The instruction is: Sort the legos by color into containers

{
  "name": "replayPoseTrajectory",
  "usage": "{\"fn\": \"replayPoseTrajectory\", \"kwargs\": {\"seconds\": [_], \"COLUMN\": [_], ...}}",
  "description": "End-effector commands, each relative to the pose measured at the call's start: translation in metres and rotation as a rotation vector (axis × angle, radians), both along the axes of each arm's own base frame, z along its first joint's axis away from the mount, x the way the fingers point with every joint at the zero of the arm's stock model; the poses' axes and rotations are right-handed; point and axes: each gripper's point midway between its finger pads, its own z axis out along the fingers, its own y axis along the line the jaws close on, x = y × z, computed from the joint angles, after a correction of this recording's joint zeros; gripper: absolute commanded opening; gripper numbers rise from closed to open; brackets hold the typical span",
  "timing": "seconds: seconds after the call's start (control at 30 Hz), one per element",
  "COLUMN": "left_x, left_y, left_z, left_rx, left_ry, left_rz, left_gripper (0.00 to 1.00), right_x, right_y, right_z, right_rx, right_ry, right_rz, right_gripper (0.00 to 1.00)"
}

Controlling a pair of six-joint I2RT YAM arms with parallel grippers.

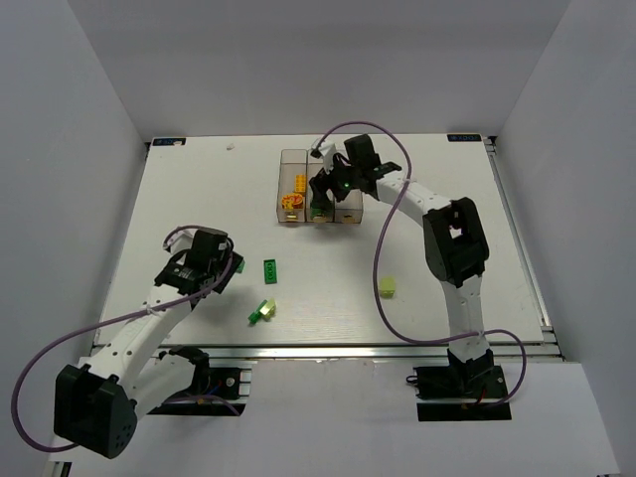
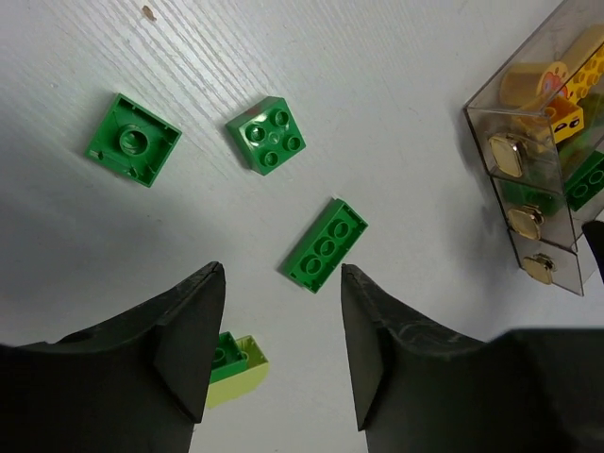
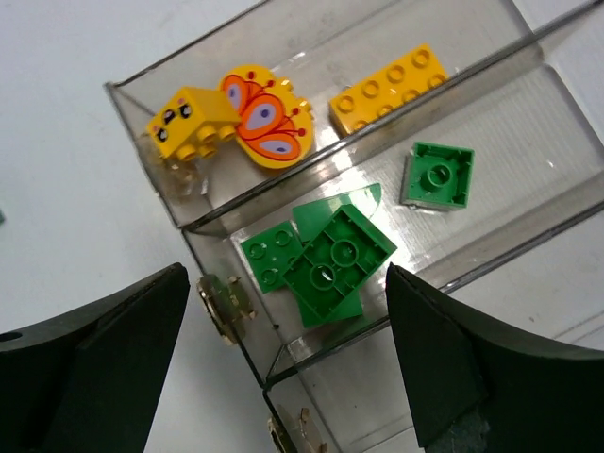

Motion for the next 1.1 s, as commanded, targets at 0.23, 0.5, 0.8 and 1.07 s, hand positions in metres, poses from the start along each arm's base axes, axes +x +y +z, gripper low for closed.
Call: {"fn": "replayPoseTrajectory", "kwargs": {"seconds": [0.23, 0.5, 0.8, 1.07], "left_x": [-0.011, -0.013, 0.005, 0.016], "left_y": [0.016, 0.041, 0.054, 0.062], "left_z": [-0.020, -0.046, -0.062, -0.066], "left_rx": [-0.070, 0.034, 0.000, 0.017], "left_ry": [0.166, 0.366, 0.368, 0.378], "left_rz": [0.153, 0.238, 0.308, 0.331], "left_gripper": [0.52, 0.86, 0.86, 0.78], "right_x": [-0.068, -0.110, -0.123, -0.125], "right_y": [-0.007, -0.019, -0.025, -0.026], "right_z": [0.100, 0.103, 0.100, 0.098], "right_rx": [0.210, 0.244, 0.257, 0.262], "right_ry": [-0.107, -0.074, -0.068, -0.053], "right_rz": [0.403, 0.450, 0.426, 0.415], "right_gripper": [0.84, 0.58, 0.60, 0.60]}}
